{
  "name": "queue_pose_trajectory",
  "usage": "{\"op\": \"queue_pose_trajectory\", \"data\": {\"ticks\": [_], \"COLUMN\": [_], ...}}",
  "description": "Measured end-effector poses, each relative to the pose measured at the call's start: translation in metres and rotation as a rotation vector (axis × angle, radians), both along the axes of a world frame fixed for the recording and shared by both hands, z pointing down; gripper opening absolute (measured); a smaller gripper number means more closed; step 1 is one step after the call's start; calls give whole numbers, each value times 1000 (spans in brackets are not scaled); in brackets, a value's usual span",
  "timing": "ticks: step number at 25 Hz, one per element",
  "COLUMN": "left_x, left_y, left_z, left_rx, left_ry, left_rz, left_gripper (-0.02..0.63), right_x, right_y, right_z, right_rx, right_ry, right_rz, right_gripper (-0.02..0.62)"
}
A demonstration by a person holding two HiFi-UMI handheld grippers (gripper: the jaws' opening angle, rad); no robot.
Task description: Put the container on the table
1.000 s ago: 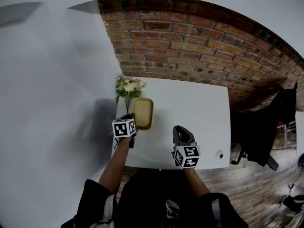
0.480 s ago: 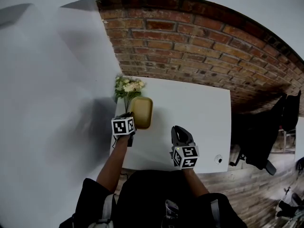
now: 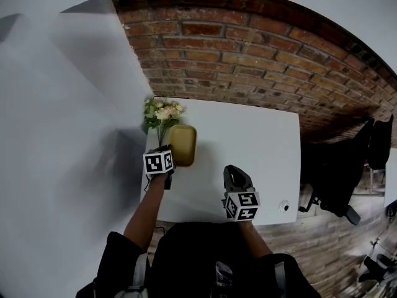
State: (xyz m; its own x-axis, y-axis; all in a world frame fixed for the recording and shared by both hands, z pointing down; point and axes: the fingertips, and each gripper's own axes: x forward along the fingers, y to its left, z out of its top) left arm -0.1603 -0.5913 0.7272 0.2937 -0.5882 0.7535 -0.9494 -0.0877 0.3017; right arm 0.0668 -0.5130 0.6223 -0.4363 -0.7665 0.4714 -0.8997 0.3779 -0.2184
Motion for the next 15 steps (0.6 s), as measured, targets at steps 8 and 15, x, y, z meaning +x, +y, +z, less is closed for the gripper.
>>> {"op": "queue_pose_trajectory", "data": {"ticks": [8, 15], "left_x": [2, 3], "left_y": [-6, -10], "left_z": [10, 20], "left_rx": [-17, -32], "left_ry": [4, 0], "left_rz": [-11, -15], "left_gripper": [23, 23], "right_x": [7, 13], "right_y": [0, 1], "right_z": [6, 12], "right_rx": [-16, -28], "right_ry": [-2, 6], "right_rz": [15, 27], "right_gripper": [26, 26]}}
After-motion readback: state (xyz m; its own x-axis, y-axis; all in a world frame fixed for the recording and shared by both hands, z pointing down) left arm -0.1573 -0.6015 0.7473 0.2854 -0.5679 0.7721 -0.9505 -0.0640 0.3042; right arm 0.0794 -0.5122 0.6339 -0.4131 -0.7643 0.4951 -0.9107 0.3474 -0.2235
